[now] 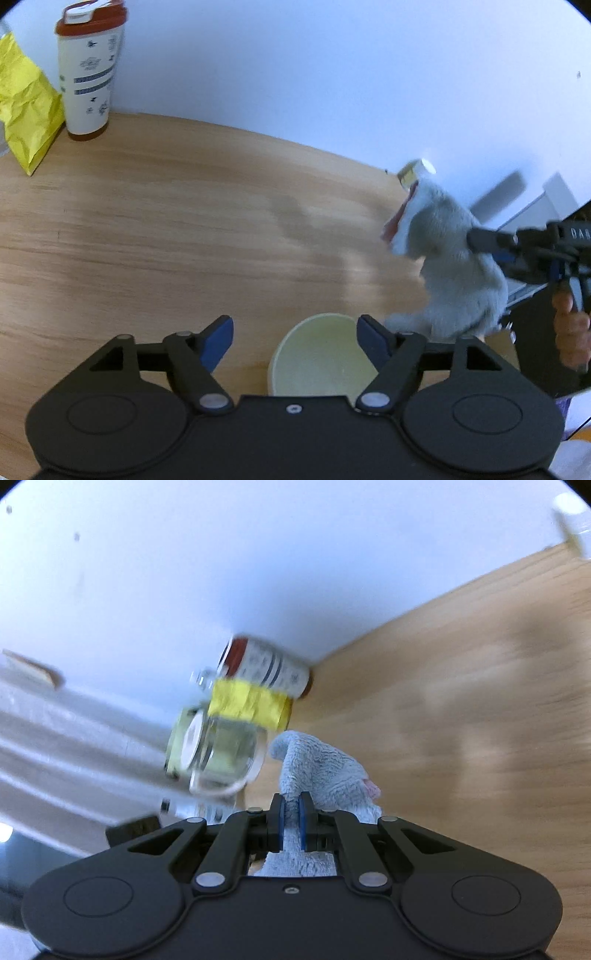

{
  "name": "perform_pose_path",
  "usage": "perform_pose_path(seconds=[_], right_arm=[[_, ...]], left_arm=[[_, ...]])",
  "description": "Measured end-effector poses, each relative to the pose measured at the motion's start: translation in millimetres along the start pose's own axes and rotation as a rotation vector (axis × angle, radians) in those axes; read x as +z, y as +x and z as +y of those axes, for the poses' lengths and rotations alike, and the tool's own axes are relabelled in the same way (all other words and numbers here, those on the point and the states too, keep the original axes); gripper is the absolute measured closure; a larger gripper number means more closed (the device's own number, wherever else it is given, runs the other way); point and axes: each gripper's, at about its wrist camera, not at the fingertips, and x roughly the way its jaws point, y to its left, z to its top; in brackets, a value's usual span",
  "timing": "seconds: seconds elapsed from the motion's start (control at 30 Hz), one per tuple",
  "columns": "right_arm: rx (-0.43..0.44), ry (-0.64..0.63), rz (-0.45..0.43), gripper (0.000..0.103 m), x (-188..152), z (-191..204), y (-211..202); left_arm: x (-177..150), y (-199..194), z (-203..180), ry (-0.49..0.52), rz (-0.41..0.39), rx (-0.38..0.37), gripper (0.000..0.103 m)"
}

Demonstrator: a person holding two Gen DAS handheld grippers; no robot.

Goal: Clean bowl
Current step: 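Lift the grey cloth out of the bowl with the right gripper while the left gripper releases the bowl, then drop the grey cloth on the table beside the bowl with the right gripper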

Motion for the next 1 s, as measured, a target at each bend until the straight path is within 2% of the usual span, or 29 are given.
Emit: perform_pose_path(seconds=[0.13,0.27,0.3,0.4,0.47,0.6,0.7,0.73,0.77,0.83,0.9,1.0], right_arm=[[-0.071,0.018,-0.056,0.093,0.7,-15.9,-9.3],[-0.18,0.051,-0.104,0.093,-5.5,-41.6,-8.2],[-0.196,0.051,-0.103,0.093,-5.0,-43.7,-4.2],[-0.319,0.041,-0.093,0.093,-10.7,-59.7,6.2],[-0.358,0.03,-0.09,0.093,-11.1,-63.8,12.8],[-0.509,-0.047,-0.071,0.092,-13.7,-64.8,26.8],[-0.585,-0.097,-0.067,0.082,-16.6,-62.8,31.1],[-0.61,-0.108,-0.071,0.071,-17.6,-61.9,32.4],[-0.628,-0.11,-0.078,0.065,-18.4,-61.7,32.4],[-0.651,-0.106,-0.092,0.061,-19.6,-61.0,33.1],[-0.67,-0.096,-0.102,0.051,-20.2,-60.4,33.7],[-0.691,-0.095,-0.111,0.043,-22.7,-58.6,34.3]], left_arm=[[-2.5,5.2,-8.0,0.034,0.023,0.015,0.016],[-8.5,14.9,-10.8,0.078,0.055,0.05,0.016],[-9.0,16.6,-11.0,0.081,0.06,0.052,0.016],[-9.9,22.4,-11.7,0.085,0.07,0.071,0.013],[-9.7,25.7,-13.3,0.092,0.07,0.093,0.011],[-10.3,26.8,-18.2,0.098,0.053,0.124,0.003],[-11.1,27.5,-20.7,0.101,0.056,0.128,0.002],[-11.0,28.0,-20.7,0.099,0.063,0.129,0.002],[-10.7,27.8,-20.8,0.099,0.061,0.132,0.002],[-10.4,27.2,-21.1,0.106,0.056,0.142,0.001],[-10.6,26.6,-21.4,0.119,0.049,0.156,0.001],[-12.0,26.3,-22.7,0.14,0.057,0.21,0.001]])
